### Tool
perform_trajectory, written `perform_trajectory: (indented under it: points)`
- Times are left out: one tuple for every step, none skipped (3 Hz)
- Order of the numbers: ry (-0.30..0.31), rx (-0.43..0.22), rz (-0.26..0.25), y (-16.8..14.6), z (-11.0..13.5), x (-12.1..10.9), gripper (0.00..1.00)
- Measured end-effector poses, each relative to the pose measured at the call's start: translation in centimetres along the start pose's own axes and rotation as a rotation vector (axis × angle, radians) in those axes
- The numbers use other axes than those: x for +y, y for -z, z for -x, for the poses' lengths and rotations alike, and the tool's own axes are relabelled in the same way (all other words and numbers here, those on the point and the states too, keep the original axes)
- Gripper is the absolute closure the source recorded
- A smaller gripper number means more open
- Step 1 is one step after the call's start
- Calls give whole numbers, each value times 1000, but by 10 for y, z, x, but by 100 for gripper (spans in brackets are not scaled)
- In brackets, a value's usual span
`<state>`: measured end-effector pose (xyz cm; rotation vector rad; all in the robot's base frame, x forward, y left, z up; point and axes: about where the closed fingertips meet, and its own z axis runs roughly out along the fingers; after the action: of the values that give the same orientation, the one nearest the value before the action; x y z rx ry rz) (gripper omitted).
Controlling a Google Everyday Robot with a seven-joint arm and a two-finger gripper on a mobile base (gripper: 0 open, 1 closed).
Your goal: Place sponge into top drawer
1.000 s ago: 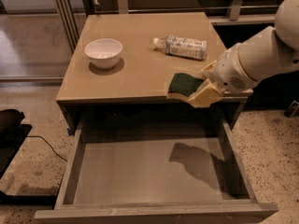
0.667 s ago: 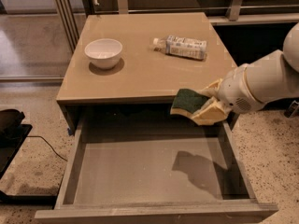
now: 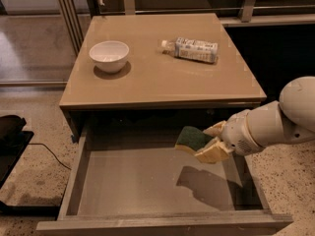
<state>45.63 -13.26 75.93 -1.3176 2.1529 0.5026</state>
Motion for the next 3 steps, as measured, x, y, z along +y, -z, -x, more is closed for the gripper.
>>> perform_trajectory:
  points:
    - [0, 0, 0, 0, 0, 0, 100]
    - [-1, -28, -13, -14, 2, -4, 100]
    - [-18, -83, -19, -47, 0, -8, 100]
